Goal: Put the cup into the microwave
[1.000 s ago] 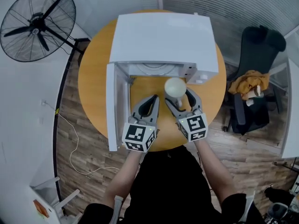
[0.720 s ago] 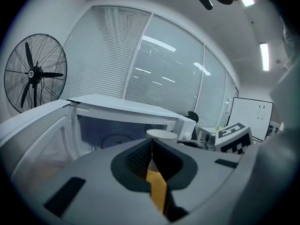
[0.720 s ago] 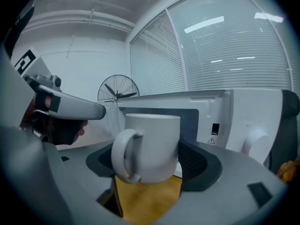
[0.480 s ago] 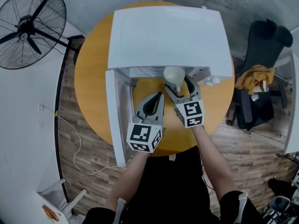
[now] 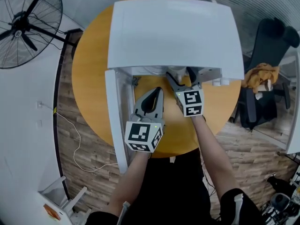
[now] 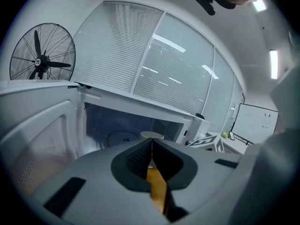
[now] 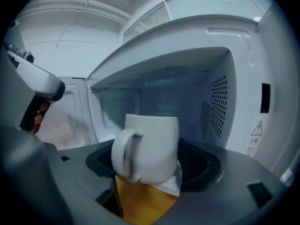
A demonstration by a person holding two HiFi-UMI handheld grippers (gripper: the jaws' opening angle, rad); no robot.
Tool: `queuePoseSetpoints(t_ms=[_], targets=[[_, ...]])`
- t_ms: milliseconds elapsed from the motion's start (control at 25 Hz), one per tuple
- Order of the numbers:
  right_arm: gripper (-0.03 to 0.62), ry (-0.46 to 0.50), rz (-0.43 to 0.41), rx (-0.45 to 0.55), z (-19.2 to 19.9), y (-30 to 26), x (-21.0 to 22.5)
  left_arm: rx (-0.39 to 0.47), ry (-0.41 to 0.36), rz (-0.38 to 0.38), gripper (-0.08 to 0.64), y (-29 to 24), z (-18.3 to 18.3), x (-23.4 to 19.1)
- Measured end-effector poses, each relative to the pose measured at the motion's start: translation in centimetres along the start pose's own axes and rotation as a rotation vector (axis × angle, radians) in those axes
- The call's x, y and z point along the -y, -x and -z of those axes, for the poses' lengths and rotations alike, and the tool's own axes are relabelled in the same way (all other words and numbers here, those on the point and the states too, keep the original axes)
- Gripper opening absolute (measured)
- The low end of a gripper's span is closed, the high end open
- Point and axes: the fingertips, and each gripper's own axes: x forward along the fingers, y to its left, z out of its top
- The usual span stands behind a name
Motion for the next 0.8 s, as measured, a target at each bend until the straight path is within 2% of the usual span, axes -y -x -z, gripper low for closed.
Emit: queuePoseSetpoints(t_ms=[360, 800], targets=[[0.367, -0.011, 0.05, 0.024, -0.6, -3.0, 0.0, -0.033, -0.024, -0.001, -0.002, 0.4, 0.6, -1.1], [0.364, 0.044, 0.085, 0.001, -0.7, -6.0, 0.4, -0.041, -0.044, 0.031, -0.002, 0.5, 0.7, -0.3]])
